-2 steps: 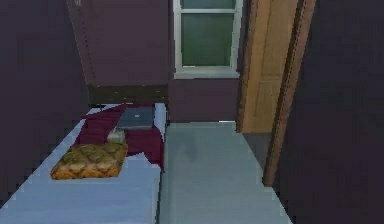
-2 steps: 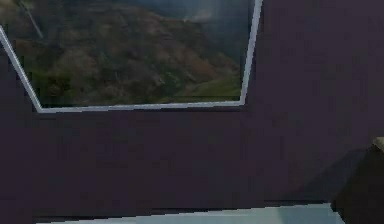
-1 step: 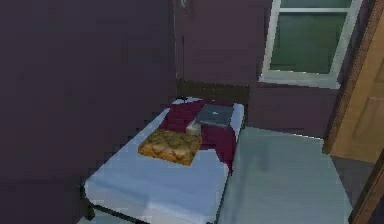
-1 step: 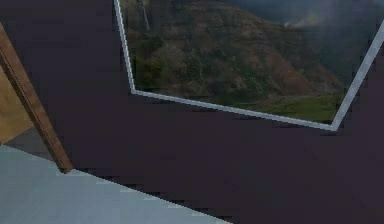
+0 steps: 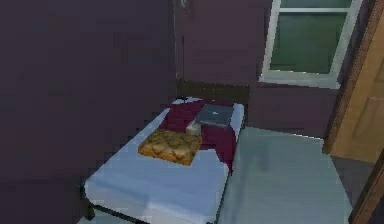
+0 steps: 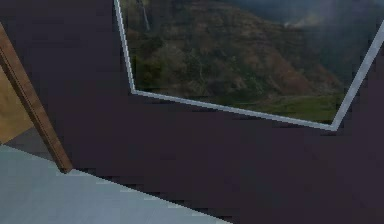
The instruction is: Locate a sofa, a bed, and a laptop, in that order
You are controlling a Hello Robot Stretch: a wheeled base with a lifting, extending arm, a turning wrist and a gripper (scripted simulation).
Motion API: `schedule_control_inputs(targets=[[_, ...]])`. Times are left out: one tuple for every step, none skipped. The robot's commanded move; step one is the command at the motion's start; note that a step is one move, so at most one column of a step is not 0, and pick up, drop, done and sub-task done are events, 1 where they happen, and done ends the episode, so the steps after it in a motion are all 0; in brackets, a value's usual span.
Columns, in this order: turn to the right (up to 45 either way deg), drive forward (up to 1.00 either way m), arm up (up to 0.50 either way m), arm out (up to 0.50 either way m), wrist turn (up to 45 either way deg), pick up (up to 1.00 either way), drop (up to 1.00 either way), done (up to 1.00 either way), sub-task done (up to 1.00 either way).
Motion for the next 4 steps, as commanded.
schedule_control_inputs(targets=[[45.0,0.0,0.0,0.0,0.0,0.0,0.0,0.0,0.0],[0.0,0.65,0.0,0.0,0.0,0.0,0.0,0.0,0.0],[-33.0,0.0,0.0,0.0,0.0,0.0,0.0,0.0,0.0],[0.0,0.6,0.0,0.0,0.0,0.0,0.0,0.0,0.0]])
